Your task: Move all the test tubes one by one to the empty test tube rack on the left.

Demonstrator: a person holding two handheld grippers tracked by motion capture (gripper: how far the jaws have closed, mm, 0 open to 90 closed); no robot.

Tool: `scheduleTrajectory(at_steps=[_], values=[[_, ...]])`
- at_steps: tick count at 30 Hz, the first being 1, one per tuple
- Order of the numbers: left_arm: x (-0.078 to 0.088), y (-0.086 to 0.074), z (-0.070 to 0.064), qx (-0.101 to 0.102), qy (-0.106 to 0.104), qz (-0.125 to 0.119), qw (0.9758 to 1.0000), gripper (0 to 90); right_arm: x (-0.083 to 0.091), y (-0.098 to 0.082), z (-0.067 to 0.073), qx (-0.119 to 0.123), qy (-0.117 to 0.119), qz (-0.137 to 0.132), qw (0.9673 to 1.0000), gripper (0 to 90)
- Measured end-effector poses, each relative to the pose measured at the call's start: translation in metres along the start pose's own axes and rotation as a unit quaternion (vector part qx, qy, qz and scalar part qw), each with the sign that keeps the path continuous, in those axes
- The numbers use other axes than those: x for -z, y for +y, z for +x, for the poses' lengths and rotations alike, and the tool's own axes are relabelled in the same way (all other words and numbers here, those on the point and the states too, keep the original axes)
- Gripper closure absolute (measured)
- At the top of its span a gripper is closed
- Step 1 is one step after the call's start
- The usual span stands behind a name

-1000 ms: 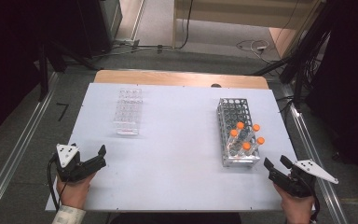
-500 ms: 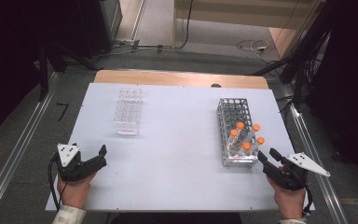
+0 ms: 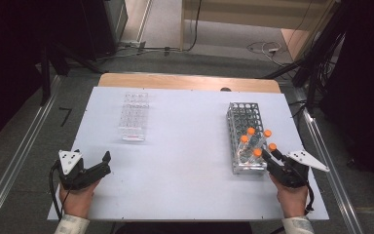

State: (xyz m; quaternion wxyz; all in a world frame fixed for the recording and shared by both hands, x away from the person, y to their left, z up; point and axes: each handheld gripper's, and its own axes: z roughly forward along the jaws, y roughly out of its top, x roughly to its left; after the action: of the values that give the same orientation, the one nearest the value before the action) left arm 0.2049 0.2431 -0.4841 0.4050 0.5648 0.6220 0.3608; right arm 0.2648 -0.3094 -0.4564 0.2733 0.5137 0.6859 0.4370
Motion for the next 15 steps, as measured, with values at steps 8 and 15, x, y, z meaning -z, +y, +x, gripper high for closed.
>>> scheduleTrajectory(at_steps=[8, 15], values=[[0.0003, -0.0001, 0.0004, 0.000, -0.003, 0.000, 1.0000, 4.1, -0.0057, 0.0008, 0.0021, 0.005, -0.006, 0.001, 1.0000, 69.5], [-0.0001, -0.0002, 0.0003, -0.001, -0.003, 0.001, 1.0000, 4.1, -0.0008, 0.0052, 0.0004, 0.002, -0.011, -0.015, 0.9998, 71.1]])
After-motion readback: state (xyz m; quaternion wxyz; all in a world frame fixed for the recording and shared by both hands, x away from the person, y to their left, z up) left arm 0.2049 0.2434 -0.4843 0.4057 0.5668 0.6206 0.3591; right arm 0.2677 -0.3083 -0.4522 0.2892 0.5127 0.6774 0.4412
